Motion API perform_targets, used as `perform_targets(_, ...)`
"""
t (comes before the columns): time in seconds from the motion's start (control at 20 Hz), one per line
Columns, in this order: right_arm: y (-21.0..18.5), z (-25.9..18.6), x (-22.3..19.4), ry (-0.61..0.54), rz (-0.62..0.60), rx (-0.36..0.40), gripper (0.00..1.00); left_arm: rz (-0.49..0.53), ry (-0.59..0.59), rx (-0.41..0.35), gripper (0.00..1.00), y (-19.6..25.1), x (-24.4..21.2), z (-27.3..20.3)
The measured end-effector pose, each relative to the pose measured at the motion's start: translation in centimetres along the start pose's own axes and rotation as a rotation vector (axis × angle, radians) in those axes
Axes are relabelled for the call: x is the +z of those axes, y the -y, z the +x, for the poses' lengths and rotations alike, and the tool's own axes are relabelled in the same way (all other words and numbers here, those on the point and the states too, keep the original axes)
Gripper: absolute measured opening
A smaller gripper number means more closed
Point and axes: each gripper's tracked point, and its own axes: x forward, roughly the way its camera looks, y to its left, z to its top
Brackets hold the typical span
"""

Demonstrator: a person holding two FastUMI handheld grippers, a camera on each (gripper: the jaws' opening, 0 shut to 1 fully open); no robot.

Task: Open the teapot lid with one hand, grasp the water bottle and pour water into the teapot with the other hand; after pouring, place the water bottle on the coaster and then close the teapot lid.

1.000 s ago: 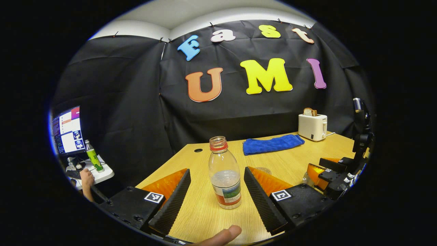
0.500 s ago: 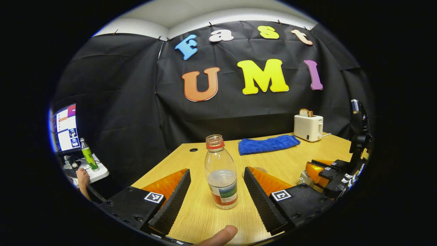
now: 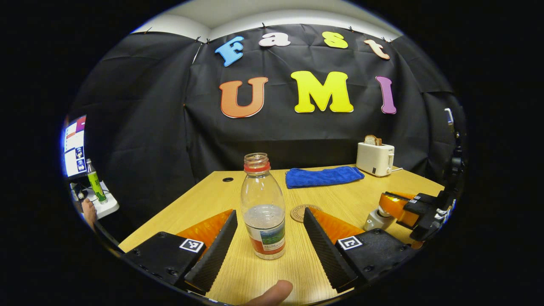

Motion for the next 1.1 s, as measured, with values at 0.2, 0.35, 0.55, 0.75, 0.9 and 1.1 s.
perform_targets(0.2,0.6,-1.7,0.9,0.024,-0.037,0.003,0.00,-0.009,0.028,-0.021,0.98,-0.2,-1.6,1.9)
perform_targets(0.35,1.4,-2.9,1.4,0.040,-0.063,-0.006,0.00,-0.026,0.085,-0.026,0.98,-0.5,-1.9,3.2)
perform_targets(0.55,2.9,-4.0,1.8,0.070,-0.102,-0.030,0.00,-0.037,0.092,-0.001,0.98,-1.2,-3.3,5.4)
perform_targets(0.75,3.9,-4.3,1.9,0.067,-0.086,-0.046,0.00,-0.015,0.110,-0.019,0.91,-0.7,-3.2,5.6)
perform_targets(0.9,4.2,-4.3,1.5,0.057,-0.076,-0.046,0.00,-0.036,0.097,-0.022,0.78,-0.2,-3.0,5.2)
perform_targets(1.1,5.7,-4.1,1.0,0.031,-0.101,-0.049,0.00,-0.003,0.039,0.058,0.77,0.2,-2.7,4.2)
